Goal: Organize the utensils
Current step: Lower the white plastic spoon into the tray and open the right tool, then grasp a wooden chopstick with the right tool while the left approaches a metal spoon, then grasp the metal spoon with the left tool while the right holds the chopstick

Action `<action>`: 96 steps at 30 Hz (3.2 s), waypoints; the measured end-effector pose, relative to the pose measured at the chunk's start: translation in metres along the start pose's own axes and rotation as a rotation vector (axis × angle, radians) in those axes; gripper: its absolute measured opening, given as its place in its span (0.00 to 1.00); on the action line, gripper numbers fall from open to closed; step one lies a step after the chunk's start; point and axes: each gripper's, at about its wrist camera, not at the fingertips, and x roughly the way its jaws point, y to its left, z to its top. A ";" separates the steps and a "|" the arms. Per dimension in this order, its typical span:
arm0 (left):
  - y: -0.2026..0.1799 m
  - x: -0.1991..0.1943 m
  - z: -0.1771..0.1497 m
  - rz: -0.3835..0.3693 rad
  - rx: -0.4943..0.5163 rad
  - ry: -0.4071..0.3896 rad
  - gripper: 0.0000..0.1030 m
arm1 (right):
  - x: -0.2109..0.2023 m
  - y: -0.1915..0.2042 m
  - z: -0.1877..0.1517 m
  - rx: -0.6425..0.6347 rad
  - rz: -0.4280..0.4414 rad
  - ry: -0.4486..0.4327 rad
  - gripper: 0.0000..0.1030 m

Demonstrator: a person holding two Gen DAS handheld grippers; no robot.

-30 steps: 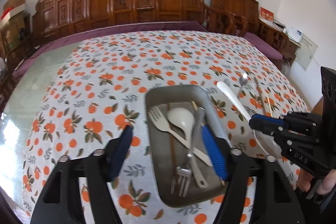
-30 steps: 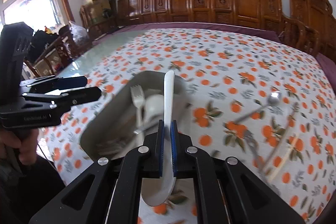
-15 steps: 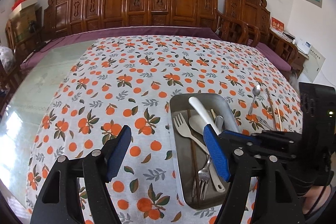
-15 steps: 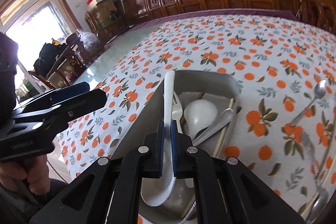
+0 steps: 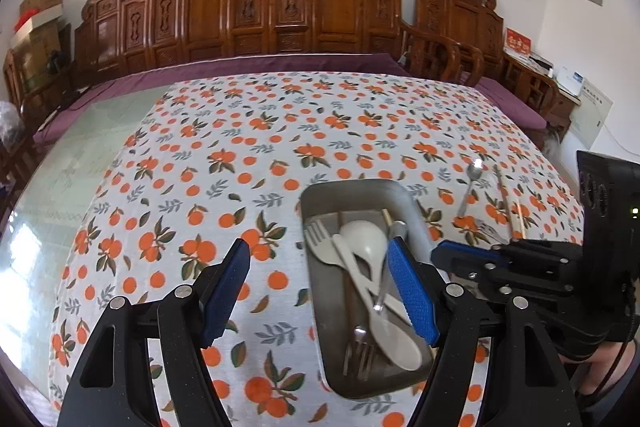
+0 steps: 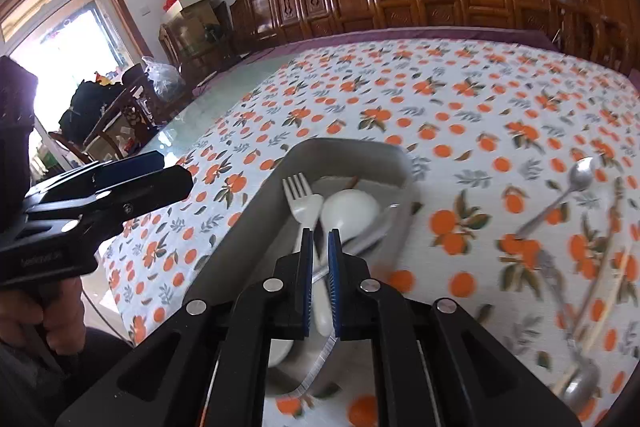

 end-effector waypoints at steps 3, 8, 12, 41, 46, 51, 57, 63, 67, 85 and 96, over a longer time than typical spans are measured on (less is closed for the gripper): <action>-0.012 -0.007 0.002 -0.018 0.015 -0.016 0.66 | -0.022 -0.007 -0.003 -0.022 -0.035 -0.017 0.10; -0.033 -0.020 0.001 -0.048 0.042 -0.027 0.66 | -0.064 -0.025 -0.007 -0.036 -0.096 -0.043 0.10; -0.050 -0.033 0.000 -0.072 0.054 -0.039 0.66 | -0.102 -0.041 -0.009 -0.035 -0.152 -0.068 0.10; -0.134 -0.007 0.007 -0.167 0.173 0.023 0.66 | -0.098 -0.164 -0.039 0.178 -0.303 -0.007 0.29; -0.143 0.019 0.015 -0.166 0.203 0.032 0.66 | -0.063 -0.183 -0.031 0.197 -0.318 -0.003 0.29; -0.146 0.039 0.027 -0.164 0.216 0.032 0.66 | -0.032 -0.198 -0.019 0.209 -0.345 0.009 0.29; -0.151 0.066 0.042 -0.161 0.228 0.041 0.63 | -0.007 -0.204 -0.013 0.162 -0.449 0.062 0.24; -0.153 0.101 0.056 -0.187 0.205 0.090 0.54 | -0.016 -0.218 -0.016 0.215 -0.429 0.044 0.09; -0.160 0.123 0.060 -0.193 0.206 0.128 0.49 | -0.024 -0.225 -0.020 0.249 -0.383 0.021 0.06; -0.213 0.206 0.061 -0.184 0.293 0.255 0.35 | -0.037 -0.233 -0.019 0.245 -0.331 -0.028 0.06; -0.233 0.241 0.074 -0.178 0.273 0.243 0.52 | -0.050 -0.251 -0.022 0.308 -0.299 -0.062 0.06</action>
